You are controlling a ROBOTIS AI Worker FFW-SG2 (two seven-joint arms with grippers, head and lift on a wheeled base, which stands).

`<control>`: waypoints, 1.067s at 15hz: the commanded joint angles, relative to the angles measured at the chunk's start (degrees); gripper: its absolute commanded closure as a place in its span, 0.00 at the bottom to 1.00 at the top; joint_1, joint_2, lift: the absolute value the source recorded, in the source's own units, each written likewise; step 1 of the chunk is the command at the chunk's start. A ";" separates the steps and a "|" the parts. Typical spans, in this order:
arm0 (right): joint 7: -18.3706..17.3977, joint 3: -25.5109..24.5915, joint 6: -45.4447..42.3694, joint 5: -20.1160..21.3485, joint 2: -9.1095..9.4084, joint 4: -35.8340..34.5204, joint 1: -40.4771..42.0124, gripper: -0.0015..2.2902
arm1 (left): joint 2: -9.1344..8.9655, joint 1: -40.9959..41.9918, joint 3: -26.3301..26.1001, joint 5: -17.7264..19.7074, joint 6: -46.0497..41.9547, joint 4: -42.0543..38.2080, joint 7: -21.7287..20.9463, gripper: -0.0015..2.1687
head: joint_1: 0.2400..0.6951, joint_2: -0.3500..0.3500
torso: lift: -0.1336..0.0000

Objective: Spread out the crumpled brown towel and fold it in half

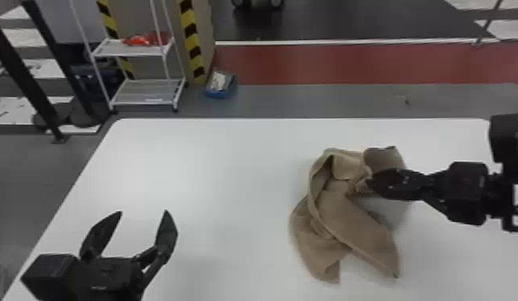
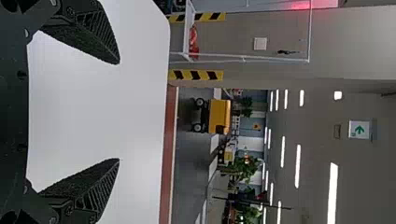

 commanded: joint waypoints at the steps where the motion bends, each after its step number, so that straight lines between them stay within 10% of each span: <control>1: -1.40 0.76 -0.95 -0.48 3.03 -0.95 -1.81 0.54 | 0.09 0.43 -1.92 -0.01 0.00 -0.77 -0.40 0.07 | 1.00 0.64 | 0.08; 9: -3.86 2.43 -0.95 0.49 5.58 -2.88 -2.25 0.54 | 1.67 -5.81 -19.93 -1.68 8.61 0.38 -1.19 0.09 | 1.00 0.49 | 0.08; 16: -3.86 3.05 -0.25 1.37 6.81 -6.66 0.47 0.54 | -0.35 -20.22 -32.68 -2.55 11.07 10.57 10.94 0.10 | 1.00 0.33 | 0.08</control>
